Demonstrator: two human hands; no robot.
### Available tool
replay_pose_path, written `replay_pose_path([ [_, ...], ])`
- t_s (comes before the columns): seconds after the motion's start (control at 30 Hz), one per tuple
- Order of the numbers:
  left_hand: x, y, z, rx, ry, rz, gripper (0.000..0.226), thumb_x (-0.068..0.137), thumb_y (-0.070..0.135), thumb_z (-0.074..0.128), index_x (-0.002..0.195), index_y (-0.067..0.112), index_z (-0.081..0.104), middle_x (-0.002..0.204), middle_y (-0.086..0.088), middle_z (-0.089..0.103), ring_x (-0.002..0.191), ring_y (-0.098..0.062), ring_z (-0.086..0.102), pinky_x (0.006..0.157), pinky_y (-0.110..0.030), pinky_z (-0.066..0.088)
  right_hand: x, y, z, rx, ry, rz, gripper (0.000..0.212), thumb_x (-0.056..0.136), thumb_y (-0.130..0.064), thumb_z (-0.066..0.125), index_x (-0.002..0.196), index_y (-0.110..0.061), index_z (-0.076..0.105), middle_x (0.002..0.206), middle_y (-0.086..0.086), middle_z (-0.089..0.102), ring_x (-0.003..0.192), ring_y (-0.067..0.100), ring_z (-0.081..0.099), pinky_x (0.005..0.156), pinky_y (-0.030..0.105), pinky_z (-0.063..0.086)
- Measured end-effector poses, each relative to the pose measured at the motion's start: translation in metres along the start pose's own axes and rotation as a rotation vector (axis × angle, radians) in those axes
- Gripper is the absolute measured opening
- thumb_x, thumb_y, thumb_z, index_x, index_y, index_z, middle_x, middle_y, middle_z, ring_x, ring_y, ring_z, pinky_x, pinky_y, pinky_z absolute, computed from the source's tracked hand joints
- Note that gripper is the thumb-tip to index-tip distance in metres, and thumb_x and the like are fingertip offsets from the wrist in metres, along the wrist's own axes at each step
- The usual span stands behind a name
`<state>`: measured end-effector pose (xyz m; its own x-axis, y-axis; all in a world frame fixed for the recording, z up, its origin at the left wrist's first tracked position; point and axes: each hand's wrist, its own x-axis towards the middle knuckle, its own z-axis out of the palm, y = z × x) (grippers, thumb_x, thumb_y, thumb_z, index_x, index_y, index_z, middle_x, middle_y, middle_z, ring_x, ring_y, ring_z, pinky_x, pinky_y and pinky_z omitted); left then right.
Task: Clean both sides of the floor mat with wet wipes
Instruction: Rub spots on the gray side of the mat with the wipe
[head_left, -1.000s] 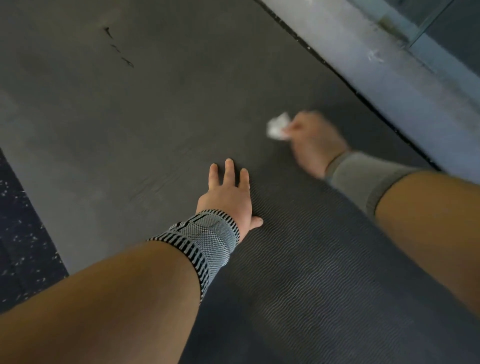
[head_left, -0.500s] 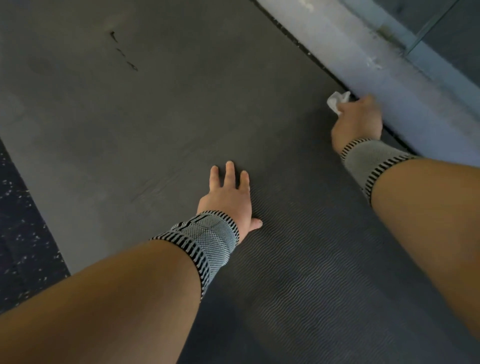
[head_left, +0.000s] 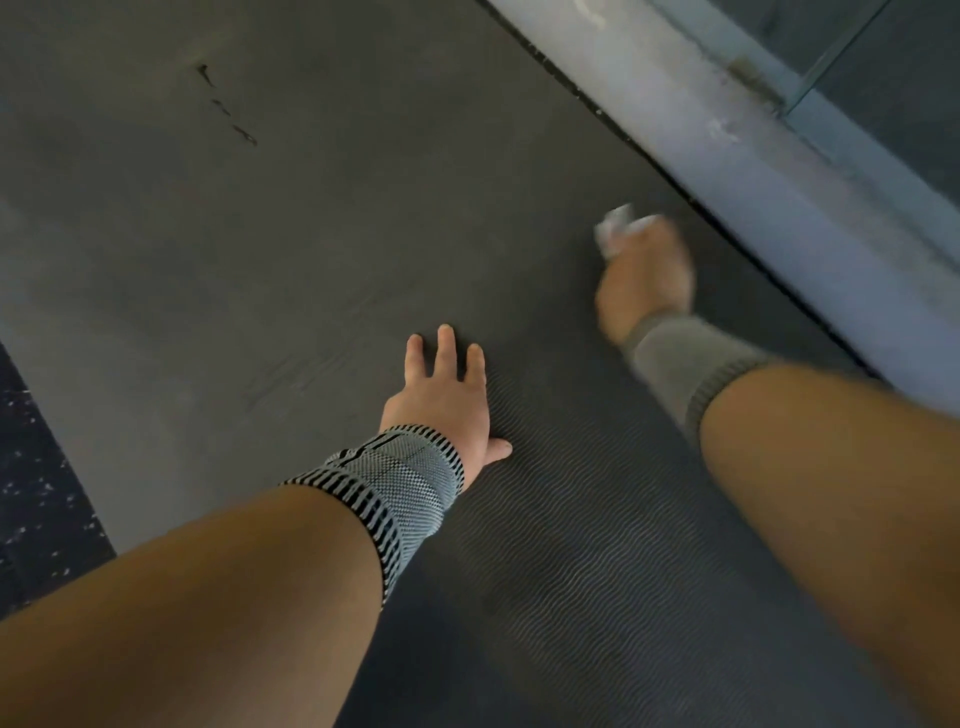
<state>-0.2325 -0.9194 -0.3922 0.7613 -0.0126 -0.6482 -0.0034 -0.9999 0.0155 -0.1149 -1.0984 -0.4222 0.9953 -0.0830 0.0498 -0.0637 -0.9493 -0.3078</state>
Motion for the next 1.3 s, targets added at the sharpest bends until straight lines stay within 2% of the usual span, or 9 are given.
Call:
replay_pose_path([
  [0.13, -0.002, 0.0, -0.002, -0.037, 0.007, 0.007, 0.107, 0.083, 0.063, 0.06, 0.153, 0.023, -0.009, 0.159, -0.001, -0.021, 0.147, -0.033, -0.015, 0.106, -0.045, 0.039, -0.076, -0.027, 0.014, 0.029, -0.299, -0.751, 0.025, 0.092, -0.011, 0.05, 0.115, -0.014, 0.062, 0.094, 0.006, 0.052, 0.09, 0.028, 0.054, 0.069, 0.031, 0.039],
  [0.2, -0.002, -0.001, -0.001, -0.037, 0.015, 0.008, 0.106, 0.082, 0.063, 0.06, 0.154, 0.023, -0.007, 0.16, -0.001, -0.02, 0.147, -0.033, -0.014, 0.105, -0.045, 0.04, -0.052, -0.011, 0.012, -0.039, -0.196, -0.635, 0.012, 0.092, -0.014, 0.051, 0.094, -0.017, 0.063, 0.081, 0.0, 0.049, 0.08, 0.023, 0.058, 0.06, 0.027, 0.035],
  [0.33, -0.002, -0.003, -0.001, -0.035, 0.018, 0.017, 0.106, 0.082, 0.064, 0.06, 0.154, 0.024, -0.007, 0.16, -0.001, -0.019, 0.147, -0.033, -0.013, 0.104, -0.046, 0.041, -0.019, -0.004, -0.004, -0.103, 0.026, 0.076, 0.029, 0.094, -0.04, 0.048, 0.075, -0.019, 0.051, 0.084, -0.002, 0.061, 0.078, 0.013, 0.056, 0.06, 0.019, 0.035],
  [0.57, -0.023, -0.046, 0.0, -0.122, 0.078, 0.108, 0.098, 0.086, 0.048, 0.065, 0.155, 0.015, 0.004, 0.162, 0.003, -0.013, 0.149, -0.018, -0.001, 0.117, -0.038, 0.022, -0.085, -0.05, 0.004, 0.046, -0.264, -0.592, 0.025, 0.091, -0.023, 0.043, 0.098, -0.014, 0.066, 0.092, 0.008, 0.057, 0.079, 0.02, 0.054, 0.068, 0.029, 0.037],
  [0.73, -0.055, -0.098, 0.026, -0.018, -0.032, -0.04, 0.114, 0.077, 0.059, 0.069, 0.154, 0.016, -0.004, 0.16, 0.001, -0.018, 0.148, -0.021, -0.009, 0.119, -0.044, 0.02, -0.073, -0.05, 0.005, -0.005, -0.026, 0.064, 0.023, 0.096, -0.026, 0.043, 0.112, -0.015, 0.056, 0.115, 0.009, 0.059, 0.101, 0.025, 0.055, 0.085, 0.033, 0.043],
  [0.87, -0.052, -0.092, 0.022, -0.033, -0.118, -0.064, 0.12, 0.077, 0.055, 0.072, 0.153, 0.014, -0.012, 0.158, -0.003, -0.025, 0.147, -0.024, -0.015, 0.119, -0.04, 0.017, -0.148, -0.107, 0.017, 0.092, -0.453, -0.621, 0.041, 0.091, -0.006, 0.041, 0.131, -0.008, 0.05, 0.117, 0.015, 0.052, 0.103, 0.032, 0.05, 0.083, 0.038, 0.044],
  [0.93, -0.049, -0.088, 0.019, -0.016, -0.134, -0.081, 0.12, 0.078, 0.052, 0.073, 0.153, 0.012, -0.013, 0.158, -0.004, -0.026, 0.147, -0.026, -0.015, 0.119, -0.041, 0.019, -0.14, -0.097, 0.006, 0.105, -0.471, -0.846, 0.039, 0.088, -0.005, 0.051, 0.127, -0.007, 0.057, 0.115, 0.018, 0.057, 0.1, 0.033, 0.053, 0.083, 0.039, 0.047],
  [1.13, -0.047, -0.082, 0.016, 0.003, -0.18, -0.112, 0.121, 0.079, 0.05, 0.073, 0.151, 0.009, -0.015, 0.157, -0.006, -0.028, 0.147, -0.027, -0.016, 0.116, -0.045, 0.028, -0.08, -0.066, 0.007, 0.069, -0.149, 0.197, 0.032, 0.091, -0.012, 0.041, 0.119, -0.011, 0.058, 0.117, 0.016, 0.055, 0.102, 0.028, 0.051, 0.082, 0.033, 0.042],
  [1.3, -0.053, -0.086, 0.016, -0.037, -0.148, -0.098, 0.119, 0.079, 0.049, 0.073, 0.153, 0.012, -0.013, 0.158, -0.002, -0.026, 0.147, -0.023, -0.017, 0.118, -0.042, 0.023, -0.161, -0.12, 0.014, 0.218, -0.552, -0.642, 0.033, 0.097, -0.02, 0.04, 0.127, -0.017, 0.053, 0.111, 0.011, 0.054, 0.097, 0.027, 0.05, 0.09, 0.04, 0.044],
])
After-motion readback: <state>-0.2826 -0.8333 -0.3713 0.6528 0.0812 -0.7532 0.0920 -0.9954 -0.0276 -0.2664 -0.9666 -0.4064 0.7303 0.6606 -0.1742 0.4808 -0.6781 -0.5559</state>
